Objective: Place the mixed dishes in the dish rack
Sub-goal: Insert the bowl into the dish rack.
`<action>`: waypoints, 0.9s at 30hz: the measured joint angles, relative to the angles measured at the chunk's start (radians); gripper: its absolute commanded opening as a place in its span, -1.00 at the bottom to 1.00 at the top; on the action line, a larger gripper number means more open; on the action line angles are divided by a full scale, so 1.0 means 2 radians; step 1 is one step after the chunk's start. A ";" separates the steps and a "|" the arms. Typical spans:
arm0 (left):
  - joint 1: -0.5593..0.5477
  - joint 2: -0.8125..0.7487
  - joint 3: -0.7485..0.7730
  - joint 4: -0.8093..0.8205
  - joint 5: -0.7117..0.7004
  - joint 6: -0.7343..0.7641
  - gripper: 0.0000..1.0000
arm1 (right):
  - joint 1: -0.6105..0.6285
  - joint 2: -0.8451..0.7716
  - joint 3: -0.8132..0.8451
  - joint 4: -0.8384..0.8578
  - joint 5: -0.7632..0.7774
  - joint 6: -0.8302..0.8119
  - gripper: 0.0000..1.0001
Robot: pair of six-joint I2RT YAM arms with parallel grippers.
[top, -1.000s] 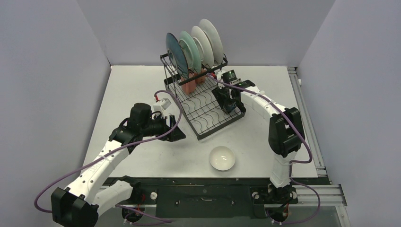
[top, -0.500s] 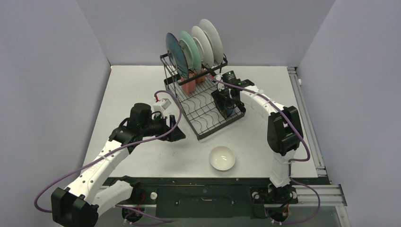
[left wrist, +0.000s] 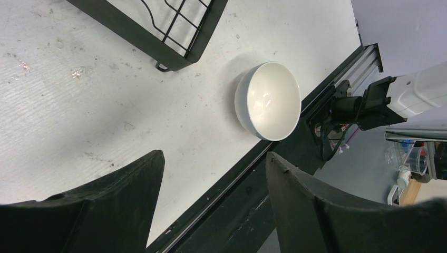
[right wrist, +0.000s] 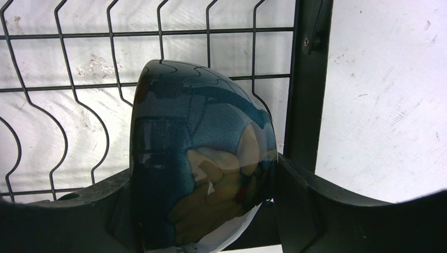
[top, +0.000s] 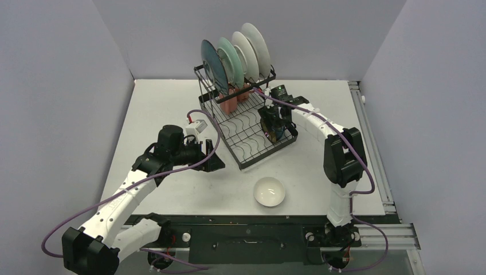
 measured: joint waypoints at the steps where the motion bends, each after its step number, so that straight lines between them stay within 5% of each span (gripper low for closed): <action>1: 0.000 0.000 0.000 0.000 -0.001 0.000 0.36 | 0.000 0.000 -0.001 0.002 0.003 0.003 0.14; 14: 0.000 -0.003 0.000 0.000 -0.007 0.001 0.65 | 0.002 -0.084 -0.033 0.029 0.043 0.031 0.58; 27: 0.000 -0.021 -0.004 0.001 -0.009 0.003 0.85 | 0.017 -0.188 -0.097 0.048 0.053 0.077 0.64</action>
